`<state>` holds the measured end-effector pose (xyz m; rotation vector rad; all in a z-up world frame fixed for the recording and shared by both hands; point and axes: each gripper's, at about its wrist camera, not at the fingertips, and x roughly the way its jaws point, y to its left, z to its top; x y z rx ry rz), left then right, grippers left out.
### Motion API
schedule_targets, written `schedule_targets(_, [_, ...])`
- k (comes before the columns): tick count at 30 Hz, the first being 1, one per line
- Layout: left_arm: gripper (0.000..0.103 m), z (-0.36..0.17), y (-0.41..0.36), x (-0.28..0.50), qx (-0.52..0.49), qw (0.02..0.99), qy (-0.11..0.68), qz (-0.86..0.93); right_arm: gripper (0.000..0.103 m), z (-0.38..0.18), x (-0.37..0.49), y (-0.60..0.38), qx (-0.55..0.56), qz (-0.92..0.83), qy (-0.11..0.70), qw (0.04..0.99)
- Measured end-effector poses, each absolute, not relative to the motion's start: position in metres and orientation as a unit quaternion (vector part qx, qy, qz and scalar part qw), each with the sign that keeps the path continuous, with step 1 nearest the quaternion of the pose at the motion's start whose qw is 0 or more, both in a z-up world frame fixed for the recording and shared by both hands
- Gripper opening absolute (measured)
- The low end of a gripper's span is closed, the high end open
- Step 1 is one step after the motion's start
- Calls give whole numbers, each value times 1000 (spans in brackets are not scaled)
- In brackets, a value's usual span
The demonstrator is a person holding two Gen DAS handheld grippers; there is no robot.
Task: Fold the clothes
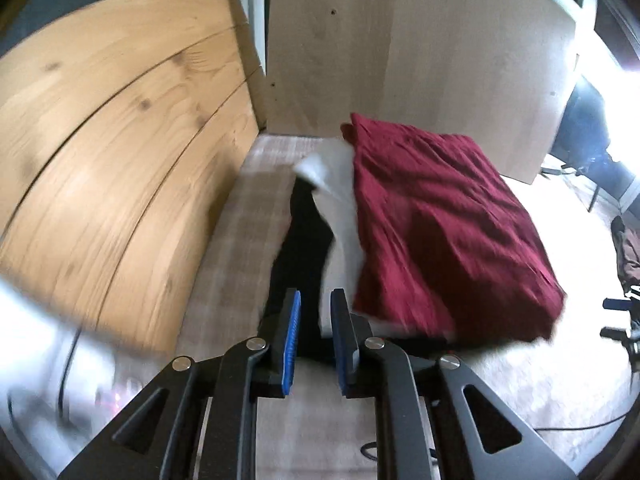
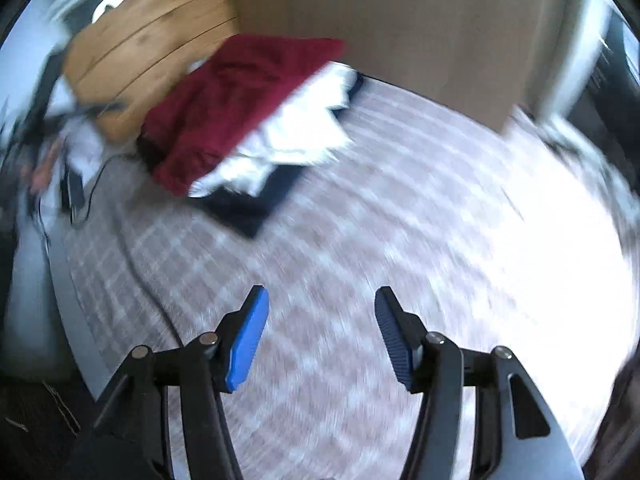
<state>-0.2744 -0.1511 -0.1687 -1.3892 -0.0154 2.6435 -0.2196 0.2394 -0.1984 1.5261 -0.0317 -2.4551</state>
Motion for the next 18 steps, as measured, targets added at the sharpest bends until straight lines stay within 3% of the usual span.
schedule_targets(5, [28,-154,-123,-222,-442,96,-22,892,55,-188,-182,266,510,-855,-74,66])
schedule_targets(7, [50,-143,-104,-205,-435,109,-35,893,55,-182,-176,254,495,-863,-77,56])
schedule_targets(8, [54,-137,-95,-196,-431,115,-40,894,57,-181,-175,249,489,-867,-78,53])
schedule_targets(11, [57,-119,-71,-172,-417,124,-25,900,61,-167,-154,242,467,-879,-81,53])
schedule_targets(16, [75,-92,-47,-133,-383,106,-4,918,61,-157,-121,246,453,-887,-80,47])
schedule_targets(18, [76,-84,-43,-117,-373,90,-3,924,61,-155,-108,249,449,-889,-80,43])
